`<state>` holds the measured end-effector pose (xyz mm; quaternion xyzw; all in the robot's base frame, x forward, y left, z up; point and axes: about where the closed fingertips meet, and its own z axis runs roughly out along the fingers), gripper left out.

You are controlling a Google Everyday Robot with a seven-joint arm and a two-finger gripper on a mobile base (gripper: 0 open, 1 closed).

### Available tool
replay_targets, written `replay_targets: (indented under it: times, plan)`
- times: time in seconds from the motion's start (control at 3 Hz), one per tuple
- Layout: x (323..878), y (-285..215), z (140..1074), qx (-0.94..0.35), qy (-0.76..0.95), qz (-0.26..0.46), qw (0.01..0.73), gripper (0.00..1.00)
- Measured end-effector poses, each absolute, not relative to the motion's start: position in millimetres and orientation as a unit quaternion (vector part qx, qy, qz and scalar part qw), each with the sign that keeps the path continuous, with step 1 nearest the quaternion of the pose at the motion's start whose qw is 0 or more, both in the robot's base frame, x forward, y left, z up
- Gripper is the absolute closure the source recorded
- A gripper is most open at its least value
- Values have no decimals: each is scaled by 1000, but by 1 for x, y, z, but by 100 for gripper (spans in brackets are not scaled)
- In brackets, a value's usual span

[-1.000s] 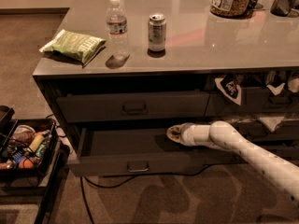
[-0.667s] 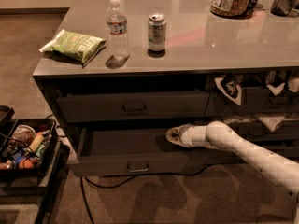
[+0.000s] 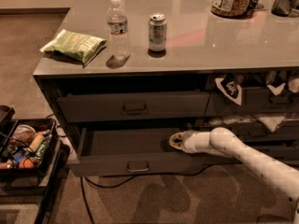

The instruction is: Open middle drawer

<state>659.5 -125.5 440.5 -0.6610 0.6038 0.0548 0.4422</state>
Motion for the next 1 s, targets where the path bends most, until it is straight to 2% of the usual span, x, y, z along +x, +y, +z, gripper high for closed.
replay_targets:
  times: [0.67, 1.0]
  plan:
    - [651, -123, 426, -660, 610, 68, 434, 100]
    - [644, -120, 422, -681, 616, 61, 392, 100]
